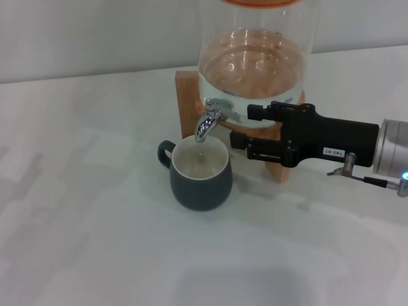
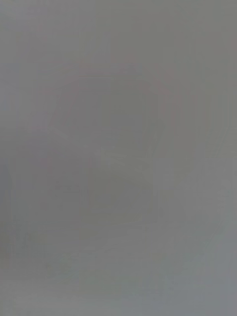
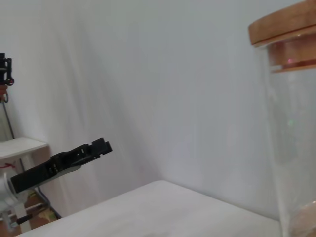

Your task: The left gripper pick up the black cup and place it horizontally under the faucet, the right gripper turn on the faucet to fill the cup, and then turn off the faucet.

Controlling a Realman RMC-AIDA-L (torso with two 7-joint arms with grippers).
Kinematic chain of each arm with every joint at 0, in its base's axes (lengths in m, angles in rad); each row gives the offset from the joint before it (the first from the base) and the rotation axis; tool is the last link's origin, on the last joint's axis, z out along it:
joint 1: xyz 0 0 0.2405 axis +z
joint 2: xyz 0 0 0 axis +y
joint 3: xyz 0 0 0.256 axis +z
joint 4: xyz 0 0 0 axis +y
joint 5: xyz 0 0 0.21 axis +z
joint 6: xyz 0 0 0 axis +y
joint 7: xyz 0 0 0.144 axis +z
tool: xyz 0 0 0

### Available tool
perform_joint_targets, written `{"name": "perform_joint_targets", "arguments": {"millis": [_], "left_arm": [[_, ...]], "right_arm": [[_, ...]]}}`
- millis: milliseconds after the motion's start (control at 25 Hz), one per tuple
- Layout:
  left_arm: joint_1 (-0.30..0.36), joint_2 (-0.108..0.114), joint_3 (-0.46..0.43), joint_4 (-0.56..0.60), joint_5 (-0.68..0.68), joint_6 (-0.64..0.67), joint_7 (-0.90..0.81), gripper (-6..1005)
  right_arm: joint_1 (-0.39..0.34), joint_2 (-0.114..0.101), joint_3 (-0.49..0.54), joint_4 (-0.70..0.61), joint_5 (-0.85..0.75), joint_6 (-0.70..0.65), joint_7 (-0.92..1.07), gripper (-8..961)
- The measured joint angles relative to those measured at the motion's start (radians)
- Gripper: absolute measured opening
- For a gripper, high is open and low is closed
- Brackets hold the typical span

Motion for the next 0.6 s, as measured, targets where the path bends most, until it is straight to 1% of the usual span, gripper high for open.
{"name": "perform_joint_targets", "arguments": {"millis": [240, 600], "left_arm": [[0.0, 0.0, 0.0, 0.0, 0.0, 0.001, 0.0, 812], [0.01, 0.0, 0.0, 0.0, 0.0, -0.001, 0.0, 812]], "right_arm": [[0.007, 0.0, -0.03, -0.002, 0.01, 0.0, 0.0, 720], [0.01, 0.001, -0.089, -0.039, 0.011, -0.033, 0.001, 720]]}}
